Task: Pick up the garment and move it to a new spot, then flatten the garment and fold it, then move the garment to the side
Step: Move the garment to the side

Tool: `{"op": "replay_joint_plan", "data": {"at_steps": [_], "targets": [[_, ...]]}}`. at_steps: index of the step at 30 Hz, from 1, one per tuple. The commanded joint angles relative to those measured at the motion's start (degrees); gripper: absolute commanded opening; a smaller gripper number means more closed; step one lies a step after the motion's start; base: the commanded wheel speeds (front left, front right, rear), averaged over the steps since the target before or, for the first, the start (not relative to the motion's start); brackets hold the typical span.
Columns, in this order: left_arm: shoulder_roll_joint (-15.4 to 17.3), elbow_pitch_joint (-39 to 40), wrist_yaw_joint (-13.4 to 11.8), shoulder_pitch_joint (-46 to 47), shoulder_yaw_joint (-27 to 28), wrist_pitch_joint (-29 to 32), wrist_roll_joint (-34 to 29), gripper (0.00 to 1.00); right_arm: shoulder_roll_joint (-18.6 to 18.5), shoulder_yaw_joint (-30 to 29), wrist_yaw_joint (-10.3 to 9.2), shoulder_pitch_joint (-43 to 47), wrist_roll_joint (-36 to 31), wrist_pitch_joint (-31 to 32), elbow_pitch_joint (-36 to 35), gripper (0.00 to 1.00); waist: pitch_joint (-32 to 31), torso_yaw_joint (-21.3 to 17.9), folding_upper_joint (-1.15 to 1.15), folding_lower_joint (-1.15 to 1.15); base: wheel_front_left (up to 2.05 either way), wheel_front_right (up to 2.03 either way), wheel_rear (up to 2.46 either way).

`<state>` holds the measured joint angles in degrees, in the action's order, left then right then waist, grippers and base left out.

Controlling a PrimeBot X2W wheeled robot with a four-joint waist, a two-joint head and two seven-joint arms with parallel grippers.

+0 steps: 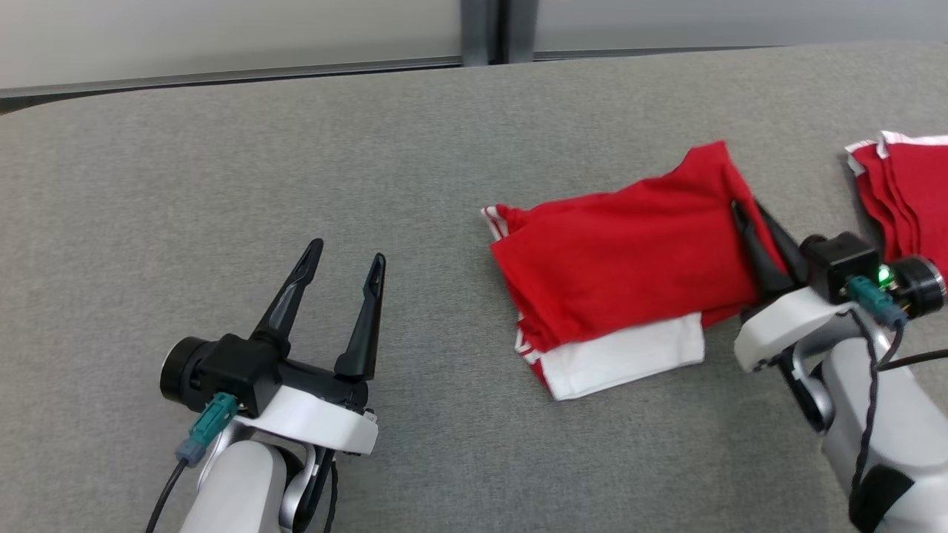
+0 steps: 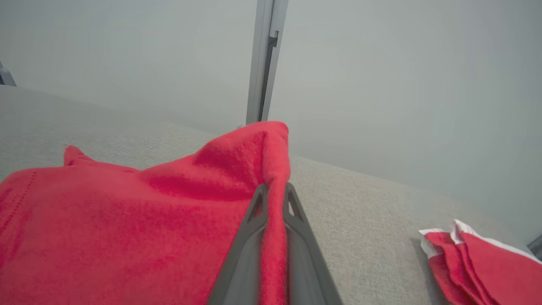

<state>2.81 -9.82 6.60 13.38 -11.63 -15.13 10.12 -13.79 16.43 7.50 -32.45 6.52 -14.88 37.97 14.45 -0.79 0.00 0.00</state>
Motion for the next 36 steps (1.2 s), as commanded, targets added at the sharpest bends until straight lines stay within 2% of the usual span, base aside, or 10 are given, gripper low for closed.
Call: {"op": "replay_joint_plan", "data": {"at_steps": [1, 8, 14, 23, 28, 34, 35, 36], "targets": [[0.2, 0.4, 0.3, 1.1, -0.1, 0.0, -0.5, 1.0, -1.4, 0.4, -0.04, -1.3, -0.6, -0.4, -1.0, 0.0, 1.3, -3.1, 0.0, 0.0, 0.0, 0.0, 0.0], [1.2, 2.9, 0.9, 4.5, -2.6, 0.0, -3.3, 1.0, -10.7, 4.1, -0.05, -8.0, -1.0, 1.3, -6.2, 0.0, 6.8, -10.2, 0.0, 0.0, 0.0, 0.0, 0.0], [2.9, 4.7, 0.9, 8.4, -5.9, 0.0, -4.1, 1.0, -17.4, 3.1, -0.05, -13.5, 0.7, 2.6, -6.6, 0.0, 12.2, -13.3, 0.0, 0.0, 0.0, 0.0, 0.0], [6.3, 5.9, 0.9, 11.6, -8.9, 0.0, -3.0, 1.0, -22.9, -0.5, -0.05, -18.3, -0.3, 2.8, -2.8, 0.0, 18.0, -13.5, 0.0, 0.0, 0.0, 0.0, 0.0], [7.6, 6.0, 0.9, 12.3, -9.2, 0.0, -2.4, 1.0, -25.9, -3.5, -0.06, -19.8, -3.1, 2.2, 0.9, 0.0, 20.2, -12.7, 0.0, 0.0, 0.0, 0.0, 0.0], [8.4, 5.7, 0.9, 12.4, -9.2, 0.1, -2.3, 1.0, -24.3, -9.3, -0.06, -20.5, -6.9, 1.4, 4.8, 0.0, 21.3, -11.9, 0.0, 0.0, 0.0, 0.0, 0.0], [8.4, 5.5, 0.9, 12.3, -9.4, 0.1, -2.2, 1.0, -23.9, -9.6, -0.06, -20.5, -7.9, 1.3, 5.0, 0.38, 21.2, -11.8, 0.0, 0.0, 0.0, 0.0, 0.0], [8.4, 5.5, 0.9, 12.3, -9.5, 0.1, -2.1, 1.0, -23.5, -9.9, -0.06, -20.4, -8.7, 1.1, 5.2, 1.0, 21.2, -11.7, 0.0, 0.0, 0.0, 0.0, 0.0]]}}
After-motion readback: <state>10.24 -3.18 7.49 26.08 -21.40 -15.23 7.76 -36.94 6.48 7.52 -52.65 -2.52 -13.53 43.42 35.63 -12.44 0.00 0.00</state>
